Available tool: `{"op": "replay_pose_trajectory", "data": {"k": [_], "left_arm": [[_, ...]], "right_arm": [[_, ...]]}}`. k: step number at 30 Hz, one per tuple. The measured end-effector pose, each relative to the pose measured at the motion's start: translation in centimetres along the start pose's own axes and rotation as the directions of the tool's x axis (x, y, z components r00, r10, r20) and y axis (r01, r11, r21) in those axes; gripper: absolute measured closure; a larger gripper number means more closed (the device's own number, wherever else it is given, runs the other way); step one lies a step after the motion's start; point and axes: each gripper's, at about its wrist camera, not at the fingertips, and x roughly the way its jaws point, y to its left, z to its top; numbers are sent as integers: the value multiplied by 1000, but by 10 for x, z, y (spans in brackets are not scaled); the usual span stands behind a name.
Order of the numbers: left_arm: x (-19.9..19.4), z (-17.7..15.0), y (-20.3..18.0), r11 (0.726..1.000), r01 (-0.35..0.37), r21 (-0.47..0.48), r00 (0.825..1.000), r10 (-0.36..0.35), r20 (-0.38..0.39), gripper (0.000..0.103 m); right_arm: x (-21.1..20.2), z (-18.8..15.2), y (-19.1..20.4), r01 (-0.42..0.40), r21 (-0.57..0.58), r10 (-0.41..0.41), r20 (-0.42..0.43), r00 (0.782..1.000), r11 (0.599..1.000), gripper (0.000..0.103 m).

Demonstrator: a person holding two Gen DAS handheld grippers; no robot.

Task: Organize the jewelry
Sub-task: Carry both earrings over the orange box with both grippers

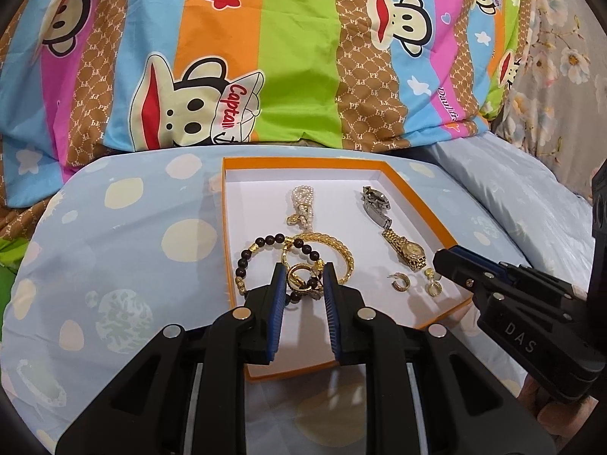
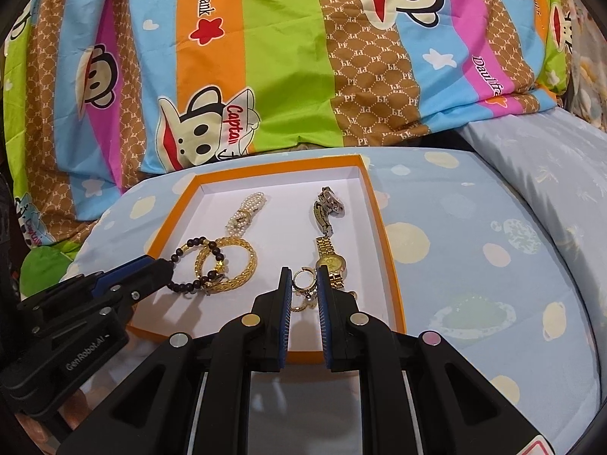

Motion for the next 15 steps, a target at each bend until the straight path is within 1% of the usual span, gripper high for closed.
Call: {"op": "replay_pose_trajectory", "data": {"k": [15], "left_arm": [[3, -2, 0, 1000, 13, 9, 1000, -13, 4, 84]], "right_arm": [[6, 1, 1, 1, -4, -1, -4, 1000, 1000, 91]]}}
